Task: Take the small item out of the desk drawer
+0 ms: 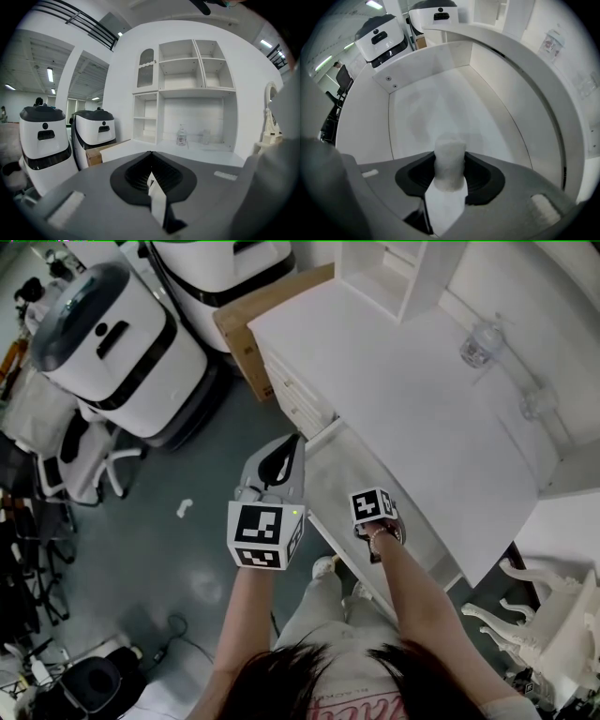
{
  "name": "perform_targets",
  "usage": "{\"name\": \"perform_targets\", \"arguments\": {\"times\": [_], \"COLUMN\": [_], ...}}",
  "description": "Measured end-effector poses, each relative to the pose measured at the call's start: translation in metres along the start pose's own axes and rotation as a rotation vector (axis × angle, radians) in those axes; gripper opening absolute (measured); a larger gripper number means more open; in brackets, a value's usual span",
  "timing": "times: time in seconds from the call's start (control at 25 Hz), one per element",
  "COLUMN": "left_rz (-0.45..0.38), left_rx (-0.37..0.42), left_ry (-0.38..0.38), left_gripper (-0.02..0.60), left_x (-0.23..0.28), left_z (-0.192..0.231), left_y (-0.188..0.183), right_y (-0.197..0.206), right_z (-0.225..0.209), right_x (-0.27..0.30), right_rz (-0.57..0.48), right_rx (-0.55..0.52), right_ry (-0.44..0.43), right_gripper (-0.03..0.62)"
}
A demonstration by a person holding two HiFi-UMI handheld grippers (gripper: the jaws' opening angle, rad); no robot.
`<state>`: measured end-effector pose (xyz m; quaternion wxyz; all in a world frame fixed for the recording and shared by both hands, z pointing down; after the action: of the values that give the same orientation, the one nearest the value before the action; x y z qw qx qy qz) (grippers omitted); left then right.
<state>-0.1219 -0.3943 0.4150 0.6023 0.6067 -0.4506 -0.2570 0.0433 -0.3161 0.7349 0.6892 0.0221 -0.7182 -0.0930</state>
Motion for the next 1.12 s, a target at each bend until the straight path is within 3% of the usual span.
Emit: {"name": "perform_targets", "arguments": {"times": [1.12], "left_rz": [-0.123], "left_rx": [0.049], "left_ry": [-0.090], "left_gripper": [0.012], "left_x": [-0.041], "left_z": [-0.033], "left_y": [-0.069], "right_y": [0.001], "right_z": [-0.009], "right_x": [-0.068], "right_rz": [-0.087], "right_rx": [-0.105], "right_ry": [-0.073], "right_gripper": [0.169]}}
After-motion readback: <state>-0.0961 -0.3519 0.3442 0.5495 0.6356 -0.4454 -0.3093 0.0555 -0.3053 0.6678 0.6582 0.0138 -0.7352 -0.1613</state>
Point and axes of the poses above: the fingertips, and each gripper's own axes: x forward along the fingers, z to its left, y out of its underside, the point moved 1 cm from there along -x, backward along the fingers, and after that the axes turned 10 degrees about x, right-handed, at the moved point
